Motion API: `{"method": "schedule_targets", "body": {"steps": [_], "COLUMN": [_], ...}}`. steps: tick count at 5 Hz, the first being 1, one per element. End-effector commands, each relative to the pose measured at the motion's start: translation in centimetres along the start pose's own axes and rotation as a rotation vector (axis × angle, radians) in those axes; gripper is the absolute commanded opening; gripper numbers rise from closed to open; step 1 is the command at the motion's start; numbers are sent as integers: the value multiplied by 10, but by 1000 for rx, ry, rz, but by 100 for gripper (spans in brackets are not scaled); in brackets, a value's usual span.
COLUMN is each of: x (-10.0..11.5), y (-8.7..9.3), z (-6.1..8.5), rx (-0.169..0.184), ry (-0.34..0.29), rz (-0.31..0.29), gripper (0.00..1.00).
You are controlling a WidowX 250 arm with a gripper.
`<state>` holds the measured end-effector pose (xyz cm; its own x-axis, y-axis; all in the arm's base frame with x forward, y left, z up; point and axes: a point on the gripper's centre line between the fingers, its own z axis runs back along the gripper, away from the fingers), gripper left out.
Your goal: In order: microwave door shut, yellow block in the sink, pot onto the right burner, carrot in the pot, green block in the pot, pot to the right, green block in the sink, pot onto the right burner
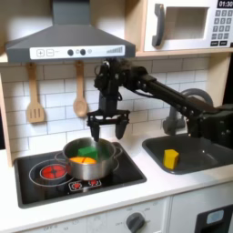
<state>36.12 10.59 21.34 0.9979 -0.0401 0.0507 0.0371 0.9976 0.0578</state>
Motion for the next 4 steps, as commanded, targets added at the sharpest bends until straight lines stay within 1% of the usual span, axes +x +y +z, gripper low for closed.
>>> {"method": "schedule_targets", "body": {"steps": [1,2,3,4], "x": [-5,-4,-4,-5], "y": [-17,-18,-18,-20], "z": [-21,-30,-32,-34], "rx": [-17,-18,-20,-23], "ry": [49,60,61,59], "rz": [-48,-55,-60,-68], "gripper": [100,100,91,95]}}
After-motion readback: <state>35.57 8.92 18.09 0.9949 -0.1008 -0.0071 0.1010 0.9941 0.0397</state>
